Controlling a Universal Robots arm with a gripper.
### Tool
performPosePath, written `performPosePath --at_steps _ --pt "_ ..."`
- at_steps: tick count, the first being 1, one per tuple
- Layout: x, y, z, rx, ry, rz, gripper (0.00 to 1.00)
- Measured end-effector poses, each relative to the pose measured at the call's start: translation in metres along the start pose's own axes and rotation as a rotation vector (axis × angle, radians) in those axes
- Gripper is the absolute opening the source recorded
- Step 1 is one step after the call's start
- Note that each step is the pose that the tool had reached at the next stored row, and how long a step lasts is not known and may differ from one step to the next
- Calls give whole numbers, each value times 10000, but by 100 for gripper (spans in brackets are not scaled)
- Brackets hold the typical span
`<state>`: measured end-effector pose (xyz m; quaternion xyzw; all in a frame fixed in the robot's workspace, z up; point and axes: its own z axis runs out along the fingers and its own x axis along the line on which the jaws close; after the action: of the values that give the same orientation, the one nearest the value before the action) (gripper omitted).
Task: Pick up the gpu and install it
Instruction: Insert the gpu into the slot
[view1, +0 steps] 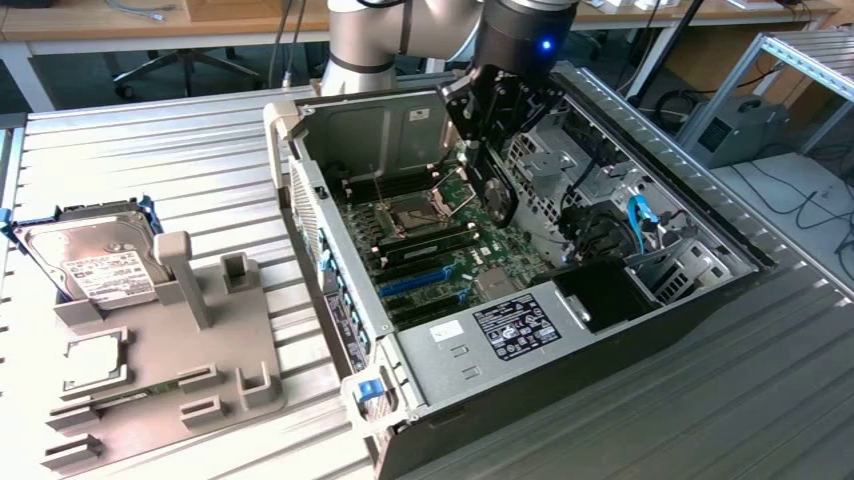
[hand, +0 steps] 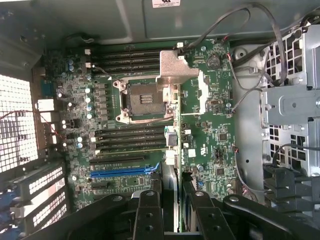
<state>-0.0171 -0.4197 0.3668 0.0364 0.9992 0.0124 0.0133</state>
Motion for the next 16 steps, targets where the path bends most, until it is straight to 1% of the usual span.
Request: performPosePath --at_steps 3,8,10,13,16 --pt "0 0 0 -14 14 -537 27" --pt "0 0 0 -28 28 -1083 27" --pt "-1 0 0 -39 39 -1501 27" --pt "-2 0 1 -51 50 -1939 27" --pt "-2 0 0 -58 58 -2244 27"
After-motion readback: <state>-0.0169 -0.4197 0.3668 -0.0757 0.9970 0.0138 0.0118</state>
